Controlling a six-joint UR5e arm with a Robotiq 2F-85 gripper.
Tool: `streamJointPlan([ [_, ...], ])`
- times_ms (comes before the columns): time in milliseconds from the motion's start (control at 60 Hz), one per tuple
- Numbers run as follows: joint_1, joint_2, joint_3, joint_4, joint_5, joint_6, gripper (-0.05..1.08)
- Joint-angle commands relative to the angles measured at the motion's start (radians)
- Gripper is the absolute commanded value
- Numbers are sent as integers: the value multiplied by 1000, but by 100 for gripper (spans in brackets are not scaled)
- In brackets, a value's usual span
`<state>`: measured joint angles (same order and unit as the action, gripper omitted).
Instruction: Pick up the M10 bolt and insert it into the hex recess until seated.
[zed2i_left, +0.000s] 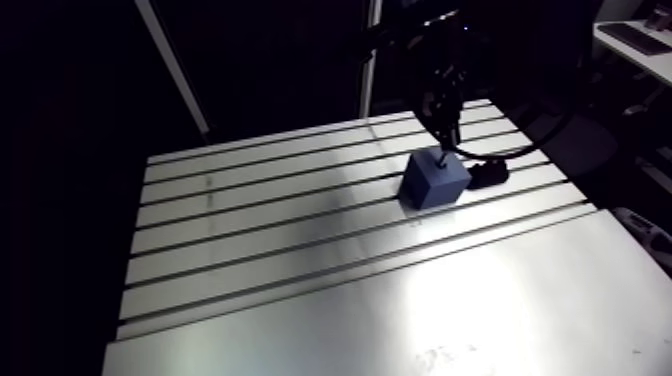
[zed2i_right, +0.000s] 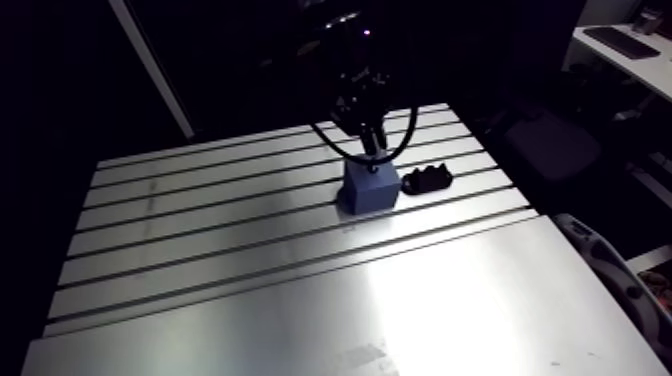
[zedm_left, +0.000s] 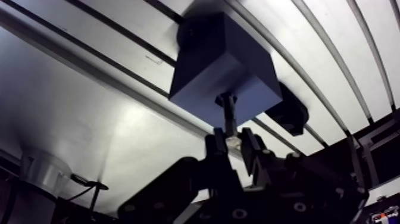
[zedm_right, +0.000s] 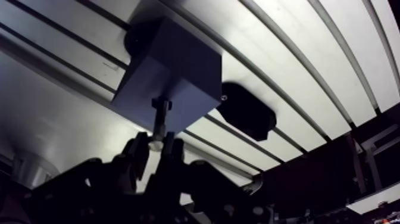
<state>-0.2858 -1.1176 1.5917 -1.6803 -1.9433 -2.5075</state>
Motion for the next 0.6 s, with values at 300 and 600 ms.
streamJointPlan([
  [300,-1,5,0,0,0,0,95],
  [600,-1,11,0,-5,0,0,95],
])
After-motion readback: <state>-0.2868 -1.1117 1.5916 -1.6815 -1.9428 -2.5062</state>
